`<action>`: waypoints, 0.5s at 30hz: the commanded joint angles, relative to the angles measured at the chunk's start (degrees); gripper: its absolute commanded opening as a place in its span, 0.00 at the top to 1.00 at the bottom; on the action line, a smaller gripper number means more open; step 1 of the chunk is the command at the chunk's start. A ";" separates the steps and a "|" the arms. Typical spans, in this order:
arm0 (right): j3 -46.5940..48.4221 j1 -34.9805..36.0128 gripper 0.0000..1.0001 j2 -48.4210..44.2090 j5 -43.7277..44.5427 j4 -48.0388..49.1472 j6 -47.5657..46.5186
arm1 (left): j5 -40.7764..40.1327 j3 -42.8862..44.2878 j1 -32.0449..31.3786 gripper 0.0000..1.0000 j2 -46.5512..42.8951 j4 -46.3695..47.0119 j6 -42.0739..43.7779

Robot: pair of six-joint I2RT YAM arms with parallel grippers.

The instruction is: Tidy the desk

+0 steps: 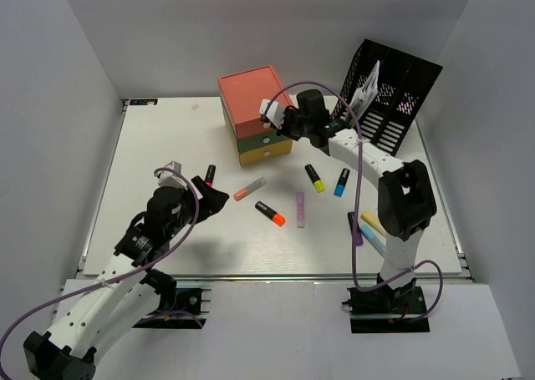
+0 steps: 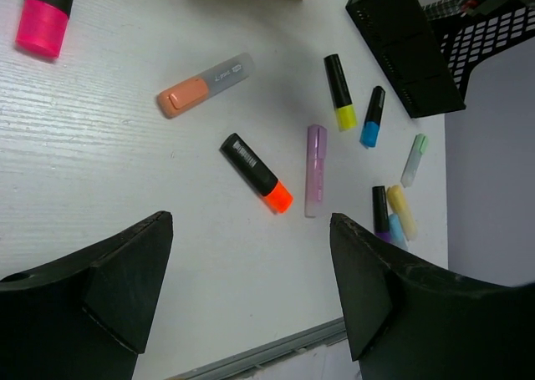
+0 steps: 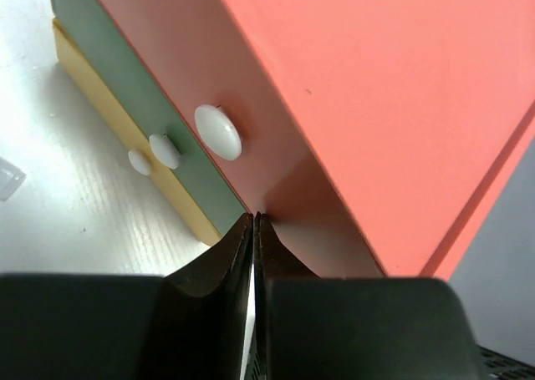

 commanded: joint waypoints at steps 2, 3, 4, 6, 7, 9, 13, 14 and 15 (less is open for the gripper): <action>4.34 0.09 0.91 1.07 2.95 5.05 3.75 | -1.43 -0.28 0.23 0.15 -1.66 1.56 -1.72; 4.43 0.09 0.90 1.07 2.78 4.70 3.92 | -1.52 -0.02 0.23 0.15 -1.83 1.47 -1.72; 4.35 0.00 0.90 0.89 2.17 4.35 4.53 | -1.96 0.16 0.23 0.15 -1.66 1.12 -1.28; 2.68 -0.18 0.90 -1.11 -1.59 2.26 5.07 | -2.49 0.77 0.23 0.15 -1.66 -0.20 -0.66; 1.20 -0.18 0.90 -2.61 -6.49 1.63 5.76 | -3.19 1.56 0.23 0.15 -1.49 -1.24 0.38; -5.01 -0.35 0.88 -6.99 -9.78 1.80 7.96 | -3.98 2.26 0.23 0.15 -1.48 -2.30 1.53; -14.45 -0.62 0.58 -11.23 -13.57 8.62 21.12 | -5.92 3.15 0.23 0.16 -2.19 -4.68 3.38; -15.68 -0.79 0.54 -11.58 -13.66 9.87 27.42 | -5.92 3.06 0.23 0.16 -2.71 -4.77 3.38; -17.78 -0.71 0.51 -11.76 -13.40 11.28 30.96 | -5.92 2.88 0.23 0.16 -2.98 -4.77 3.30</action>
